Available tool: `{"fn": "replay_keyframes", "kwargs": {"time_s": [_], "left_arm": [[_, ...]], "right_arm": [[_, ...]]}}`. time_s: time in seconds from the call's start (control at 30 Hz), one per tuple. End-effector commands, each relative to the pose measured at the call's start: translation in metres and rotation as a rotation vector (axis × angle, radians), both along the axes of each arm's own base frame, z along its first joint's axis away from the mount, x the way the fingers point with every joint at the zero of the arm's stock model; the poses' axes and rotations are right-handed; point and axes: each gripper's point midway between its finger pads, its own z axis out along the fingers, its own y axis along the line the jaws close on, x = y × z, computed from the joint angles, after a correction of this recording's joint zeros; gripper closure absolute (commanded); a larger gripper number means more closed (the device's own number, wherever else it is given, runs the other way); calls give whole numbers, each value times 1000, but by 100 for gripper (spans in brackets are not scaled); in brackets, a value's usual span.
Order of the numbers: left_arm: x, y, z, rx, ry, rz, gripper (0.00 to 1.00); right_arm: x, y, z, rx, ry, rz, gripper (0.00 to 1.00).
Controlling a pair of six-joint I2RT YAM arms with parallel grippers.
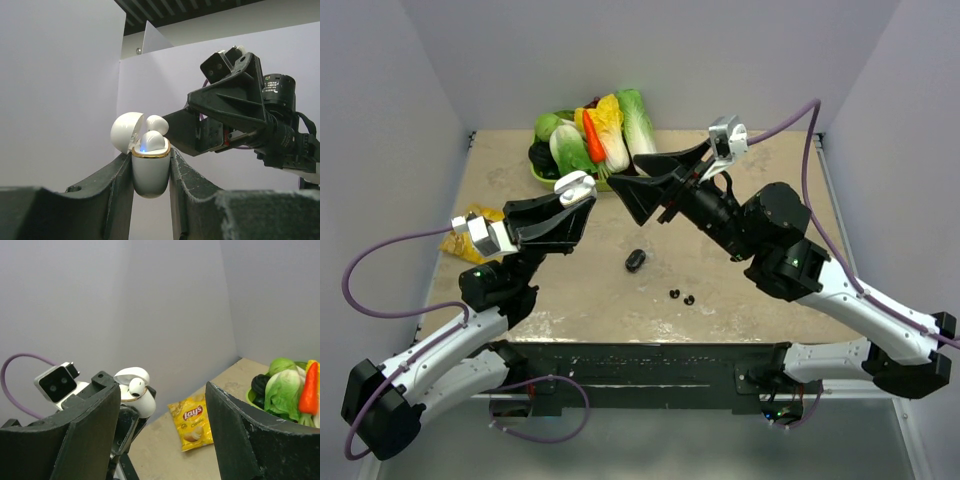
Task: Insert the wireless bluetooth earbuds into the charging case
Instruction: Place the earbud in the charging case.
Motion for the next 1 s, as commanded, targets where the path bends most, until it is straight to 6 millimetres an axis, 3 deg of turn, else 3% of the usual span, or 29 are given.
{"fn": "replay_keyframes", "kwargs": {"time_s": [0.0,0.3,0.97], "left_arm": [[-106,81,61,-361,-490,22,100],[-107,81,60,-357,-493,19,100],[-100,77,58,-351,-474,21,100]], "right_arm": [[9,-15,9,24,-2,-88,28],[16,0,2,-9,9,-86,28],[2,20,2,-29,-14,29,28]]}}
